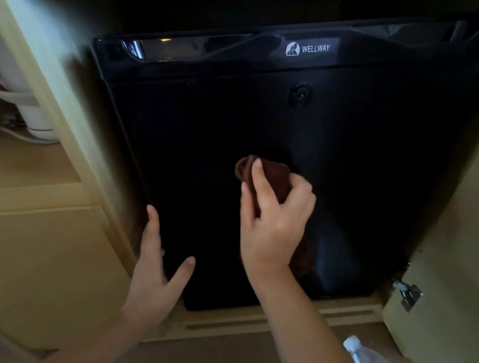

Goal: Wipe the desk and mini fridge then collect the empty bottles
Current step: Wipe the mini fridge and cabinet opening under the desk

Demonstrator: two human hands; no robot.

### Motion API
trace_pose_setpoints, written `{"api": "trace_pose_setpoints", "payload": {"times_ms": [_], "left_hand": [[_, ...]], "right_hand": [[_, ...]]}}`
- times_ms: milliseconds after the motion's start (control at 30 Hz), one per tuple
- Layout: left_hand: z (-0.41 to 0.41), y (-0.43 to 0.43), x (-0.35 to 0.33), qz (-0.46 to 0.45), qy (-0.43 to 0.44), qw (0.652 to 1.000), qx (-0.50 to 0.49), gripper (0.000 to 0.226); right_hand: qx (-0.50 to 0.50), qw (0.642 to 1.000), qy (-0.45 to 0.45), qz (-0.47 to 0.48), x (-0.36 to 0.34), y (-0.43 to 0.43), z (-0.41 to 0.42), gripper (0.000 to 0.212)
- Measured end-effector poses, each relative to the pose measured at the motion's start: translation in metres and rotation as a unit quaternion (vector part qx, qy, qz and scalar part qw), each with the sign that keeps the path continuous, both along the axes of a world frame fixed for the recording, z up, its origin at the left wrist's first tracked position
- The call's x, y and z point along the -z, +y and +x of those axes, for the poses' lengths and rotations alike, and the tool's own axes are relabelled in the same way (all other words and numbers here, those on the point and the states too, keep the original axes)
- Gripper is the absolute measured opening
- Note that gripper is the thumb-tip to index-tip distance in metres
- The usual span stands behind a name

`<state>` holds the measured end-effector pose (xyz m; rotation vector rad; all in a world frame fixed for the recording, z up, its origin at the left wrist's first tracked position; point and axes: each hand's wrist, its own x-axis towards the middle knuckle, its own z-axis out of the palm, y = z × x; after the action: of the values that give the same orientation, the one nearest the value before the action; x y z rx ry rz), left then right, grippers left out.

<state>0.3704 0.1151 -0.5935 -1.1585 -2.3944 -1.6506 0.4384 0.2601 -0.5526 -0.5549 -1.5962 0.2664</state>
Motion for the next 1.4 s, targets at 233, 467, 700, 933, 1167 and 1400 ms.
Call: {"api": "trace_pose_setpoints", "payload": {"times_ms": [233,467,700,933,1167,1400], "left_hand": [[-0.001,0.000,0.000,-0.011,-0.003,1.000,0.012,0.088],[-0.009,-0.010,0.004,-0.021,0.007,0.999,0.033,0.087],[-0.012,-0.015,0.022,-0.031,-0.002,0.999,0.045,0.090],[-0.010,-0.013,0.040,-0.066,0.000,0.997,0.028,0.101],[0.003,0.008,0.047,-0.053,0.012,0.998,-0.039,0.111],[0.010,0.006,0.064,-0.066,-0.019,0.996,-0.063,0.112]], "right_hand": [[-0.052,0.989,0.096,-0.101,0.002,0.048,0.036,0.036],[-0.008,0.984,0.134,-0.118,0.010,0.032,0.018,0.034],[-0.041,0.995,-0.087,0.022,0.078,-0.029,-0.018,0.029],[-0.088,0.989,-0.117,0.020,0.092,-0.014,-0.003,0.032],[-0.038,0.976,0.052,-0.209,0.110,0.055,0.059,0.039],[0.007,0.837,0.241,-0.492,0.152,0.085,0.077,0.038]]}}
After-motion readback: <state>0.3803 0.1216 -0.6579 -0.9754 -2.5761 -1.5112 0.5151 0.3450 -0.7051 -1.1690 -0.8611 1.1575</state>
